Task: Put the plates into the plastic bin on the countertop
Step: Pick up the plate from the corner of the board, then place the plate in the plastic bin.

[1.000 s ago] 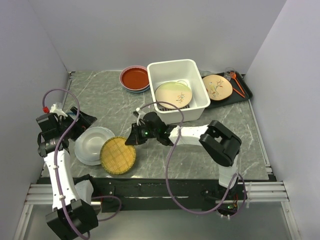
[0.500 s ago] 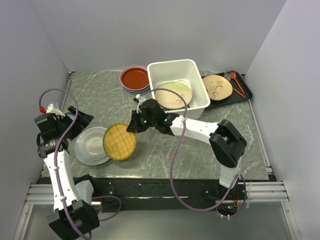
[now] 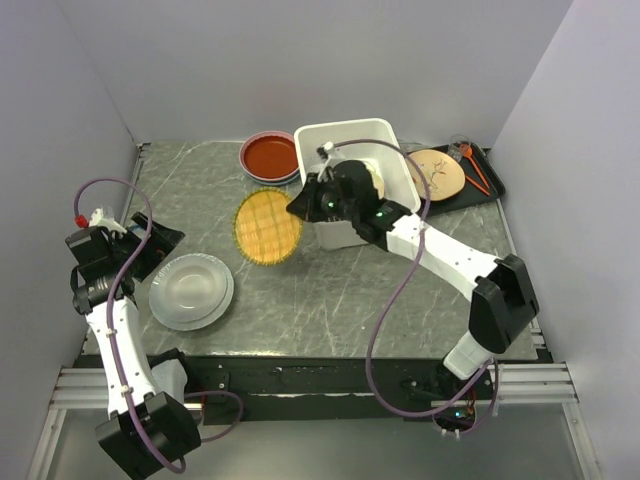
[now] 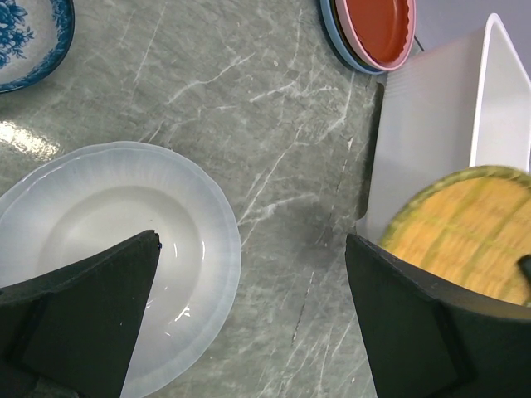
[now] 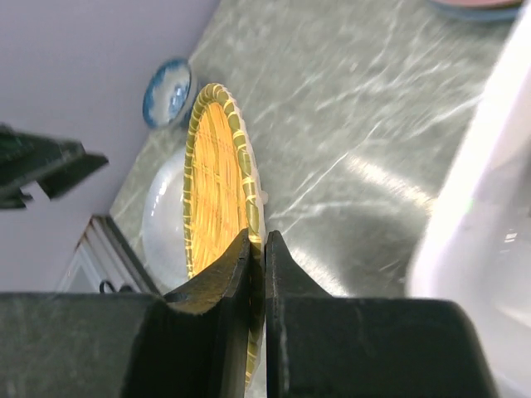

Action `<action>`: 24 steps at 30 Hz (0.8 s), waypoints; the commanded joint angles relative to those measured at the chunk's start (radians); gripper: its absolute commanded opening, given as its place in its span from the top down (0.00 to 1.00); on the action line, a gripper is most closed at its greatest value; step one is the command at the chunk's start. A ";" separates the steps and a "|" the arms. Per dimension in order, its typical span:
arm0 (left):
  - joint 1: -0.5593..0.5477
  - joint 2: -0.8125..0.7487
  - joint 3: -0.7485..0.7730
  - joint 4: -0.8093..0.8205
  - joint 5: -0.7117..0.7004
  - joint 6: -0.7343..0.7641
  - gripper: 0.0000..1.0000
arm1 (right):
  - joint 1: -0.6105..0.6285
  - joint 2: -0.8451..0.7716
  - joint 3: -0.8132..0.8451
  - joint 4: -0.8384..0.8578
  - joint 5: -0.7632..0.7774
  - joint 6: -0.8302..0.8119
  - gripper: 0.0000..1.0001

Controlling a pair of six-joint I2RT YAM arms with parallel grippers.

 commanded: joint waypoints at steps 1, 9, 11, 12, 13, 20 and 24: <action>0.000 0.010 -0.006 0.044 0.038 -0.006 0.01 | -0.056 -0.094 0.035 0.006 0.040 -0.018 1.00; -0.005 -0.008 -0.008 0.047 0.031 -0.007 0.01 | -0.212 -0.153 0.044 -0.040 0.107 -0.044 1.00; -0.003 -0.010 -0.008 0.044 0.028 -0.006 0.01 | -0.234 -0.147 0.065 -0.057 0.113 -0.056 1.00; -0.005 -0.011 -0.007 0.042 0.025 -0.006 0.01 | -0.246 -0.139 0.073 -0.063 0.121 -0.059 1.00; -0.003 -0.013 -0.006 0.042 0.018 -0.004 0.01 | -0.265 -0.133 0.088 -0.071 0.124 -0.063 1.00; -0.003 -0.022 -0.006 0.041 0.009 -0.006 0.01 | -0.346 -0.090 0.130 -0.066 0.101 -0.049 1.00; -0.003 -0.021 -0.008 0.042 0.018 -0.004 0.01 | -0.381 -0.088 0.112 -0.054 0.098 -0.040 1.00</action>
